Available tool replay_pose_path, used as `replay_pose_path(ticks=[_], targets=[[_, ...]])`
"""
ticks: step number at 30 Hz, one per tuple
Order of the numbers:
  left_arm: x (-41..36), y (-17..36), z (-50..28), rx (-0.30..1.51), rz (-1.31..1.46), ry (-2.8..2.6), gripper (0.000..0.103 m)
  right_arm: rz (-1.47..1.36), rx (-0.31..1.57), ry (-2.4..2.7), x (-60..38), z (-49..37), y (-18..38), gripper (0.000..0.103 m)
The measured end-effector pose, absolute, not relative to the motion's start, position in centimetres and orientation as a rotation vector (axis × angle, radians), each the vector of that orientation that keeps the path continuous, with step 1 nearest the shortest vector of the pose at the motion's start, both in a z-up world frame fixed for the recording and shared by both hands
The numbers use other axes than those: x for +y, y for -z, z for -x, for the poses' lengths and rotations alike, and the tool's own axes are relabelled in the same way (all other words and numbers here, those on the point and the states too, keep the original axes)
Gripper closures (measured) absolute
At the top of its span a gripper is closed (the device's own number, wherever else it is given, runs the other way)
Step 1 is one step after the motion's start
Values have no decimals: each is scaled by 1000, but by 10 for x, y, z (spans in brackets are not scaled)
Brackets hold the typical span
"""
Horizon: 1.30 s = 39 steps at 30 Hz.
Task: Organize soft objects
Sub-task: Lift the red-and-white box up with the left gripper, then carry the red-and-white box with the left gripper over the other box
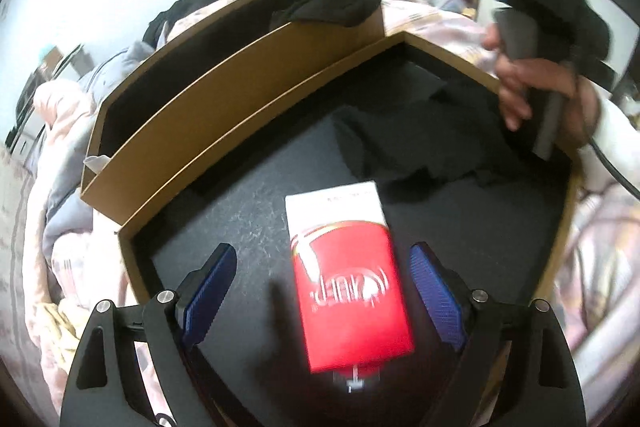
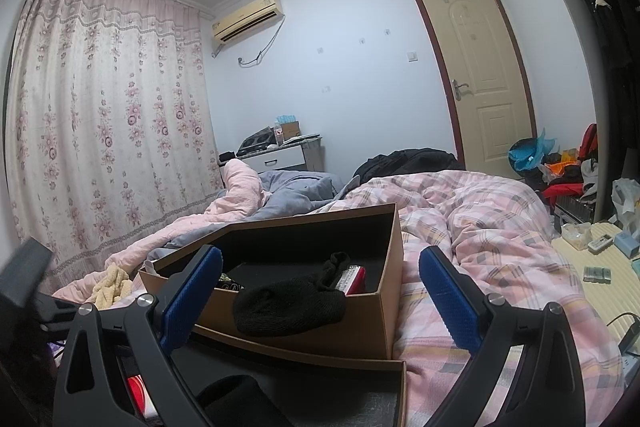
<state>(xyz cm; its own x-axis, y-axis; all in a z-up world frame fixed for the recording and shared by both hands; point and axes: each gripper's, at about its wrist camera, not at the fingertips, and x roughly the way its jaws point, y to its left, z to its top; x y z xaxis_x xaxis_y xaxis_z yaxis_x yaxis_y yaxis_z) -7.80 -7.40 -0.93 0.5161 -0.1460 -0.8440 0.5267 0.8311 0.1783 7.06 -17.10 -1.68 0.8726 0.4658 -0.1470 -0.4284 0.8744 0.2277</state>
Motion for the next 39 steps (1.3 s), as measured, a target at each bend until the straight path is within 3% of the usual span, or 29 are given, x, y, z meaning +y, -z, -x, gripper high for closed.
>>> replay_pose_path(ticks=[9,12,14,15,24,39], targets=[[-70,31,59,1025,-464,437,19,-192,202,-469,-171,-71,17,5],[-69,38,47,1038,-455,434,34,-194,202,-468,-171,-71,17,5],[-69,37,45,1036,-421,449,50,-193,202,-468,-171,-71,17,5],[-68,37,43,1037,-410,449,53,-193,203,-466,-171,-71,17,5],[-53,15,37,937,-301,432,54,-193,201,-466,-171,-71,17,4],[-15,-52,26,554,-21,239,54,-188,201,-461,-170,-73,17,4]])
